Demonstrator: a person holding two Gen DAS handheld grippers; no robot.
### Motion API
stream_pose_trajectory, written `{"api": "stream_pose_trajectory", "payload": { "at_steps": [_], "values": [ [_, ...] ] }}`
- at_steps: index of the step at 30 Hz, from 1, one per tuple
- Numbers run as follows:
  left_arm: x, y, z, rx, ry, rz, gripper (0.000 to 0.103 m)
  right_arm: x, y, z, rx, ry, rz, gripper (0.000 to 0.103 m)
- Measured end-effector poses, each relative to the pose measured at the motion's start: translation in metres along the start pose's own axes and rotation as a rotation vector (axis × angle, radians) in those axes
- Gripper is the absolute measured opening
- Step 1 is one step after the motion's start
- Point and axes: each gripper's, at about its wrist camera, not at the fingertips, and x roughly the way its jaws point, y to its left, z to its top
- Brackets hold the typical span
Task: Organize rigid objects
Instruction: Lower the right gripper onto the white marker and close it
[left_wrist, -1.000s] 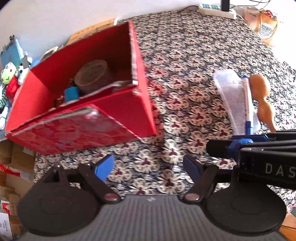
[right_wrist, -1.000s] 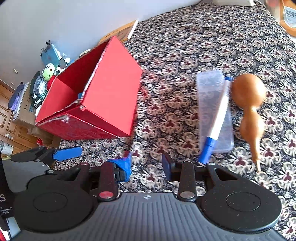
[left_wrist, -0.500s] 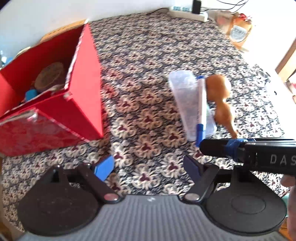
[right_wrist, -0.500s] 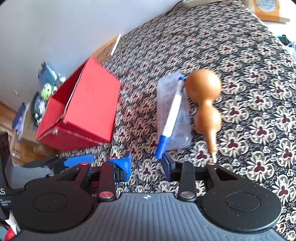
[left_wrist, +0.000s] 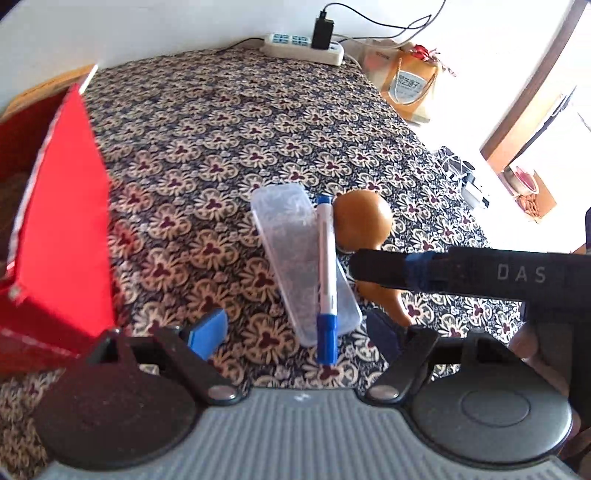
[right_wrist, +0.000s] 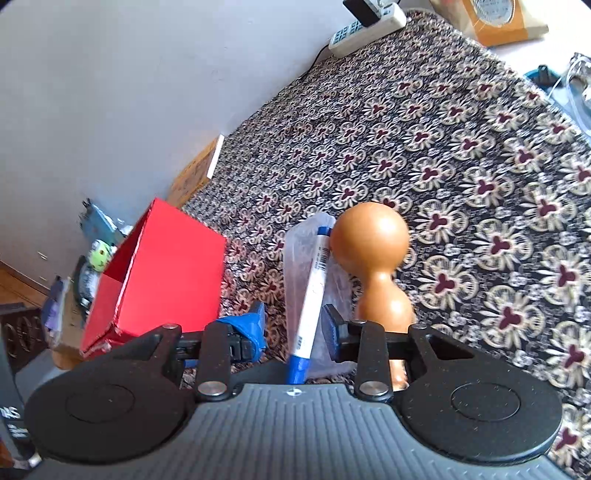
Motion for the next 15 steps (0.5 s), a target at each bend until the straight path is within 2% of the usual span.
{"api": "stream_pose_trajectory", "payload": {
  "at_steps": [4, 8, 10, 12, 15],
  "values": [
    [0.015, 0.001, 0.004, 0.017, 0.020, -0.069, 0.079, 0.011, 0.000, 0.005, -0.019, -0.007, 0.016, 0.015],
    [0.025, 0.004, 0.009, 0.013, 0.008, -0.079, 0.075, 0.023, -0.002, 0.008, -0.033, 0.007, 0.029, 0.014],
    [0.029, 0.003, 0.010, 0.020, 0.005, -0.092, 0.056, 0.029, -0.001, 0.007, -0.036, 0.021, 0.034, 0.014],
    [0.034, 0.004, 0.011, 0.017, 0.016, -0.108, 0.050, 0.033, -0.001, 0.004, -0.040, 0.021, 0.032, 0.014],
    [0.042, 0.006, 0.011, 0.004, 0.034, -0.131, 0.050, 0.035, -0.002, -0.001, -0.032, 0.016, 0.053, 0.014]
  ]
}}
